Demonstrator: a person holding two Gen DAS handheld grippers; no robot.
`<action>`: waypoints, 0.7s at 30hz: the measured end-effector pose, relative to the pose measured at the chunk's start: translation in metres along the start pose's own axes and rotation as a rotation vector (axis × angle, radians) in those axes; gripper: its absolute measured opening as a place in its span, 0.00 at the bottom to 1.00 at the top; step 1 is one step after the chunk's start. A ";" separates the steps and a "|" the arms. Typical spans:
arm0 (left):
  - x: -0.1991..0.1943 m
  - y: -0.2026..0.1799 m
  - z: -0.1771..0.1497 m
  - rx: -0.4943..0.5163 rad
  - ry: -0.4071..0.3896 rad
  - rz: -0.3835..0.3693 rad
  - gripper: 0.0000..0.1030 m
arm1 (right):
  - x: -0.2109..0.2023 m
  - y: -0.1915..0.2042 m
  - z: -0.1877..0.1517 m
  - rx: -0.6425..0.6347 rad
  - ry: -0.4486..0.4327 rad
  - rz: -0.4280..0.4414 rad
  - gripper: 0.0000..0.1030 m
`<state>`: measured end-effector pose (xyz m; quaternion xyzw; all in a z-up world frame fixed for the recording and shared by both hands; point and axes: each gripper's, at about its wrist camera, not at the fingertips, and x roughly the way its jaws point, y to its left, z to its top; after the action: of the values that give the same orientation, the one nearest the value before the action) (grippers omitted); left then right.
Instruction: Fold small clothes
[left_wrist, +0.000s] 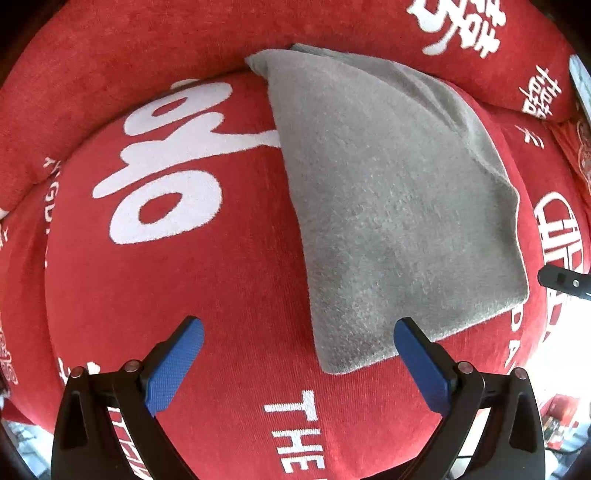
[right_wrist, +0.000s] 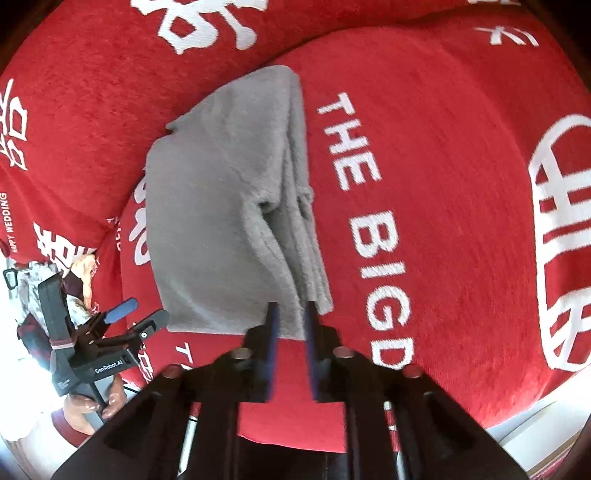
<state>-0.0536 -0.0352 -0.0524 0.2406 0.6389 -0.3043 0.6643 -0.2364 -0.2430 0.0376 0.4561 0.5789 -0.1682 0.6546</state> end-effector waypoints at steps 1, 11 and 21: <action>-0.001 0.001 0.002 -0.013 -0.003 -0.004 1.00 | 0.000 0.004 0.001 -0.003 -0.004 0.003 0.42; 0.000 0.001 0.003 -0.021 0.002 -0.006 1.00 | 0.002 0.016 0.010 -0.025 -0.011 0.018 0.74; 0.004 0.002 0.013 -0.038 0.025 0.003 1.00 | 0.009 0.018 0.023 -0.041 -0.013 0.050 1.00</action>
<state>-0.0430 -0.0439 -0.0553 0.2327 0.6525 -0.2883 0.6610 -0.2066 -0.2491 0.0352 0.4559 0.5663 -0.1428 0.6716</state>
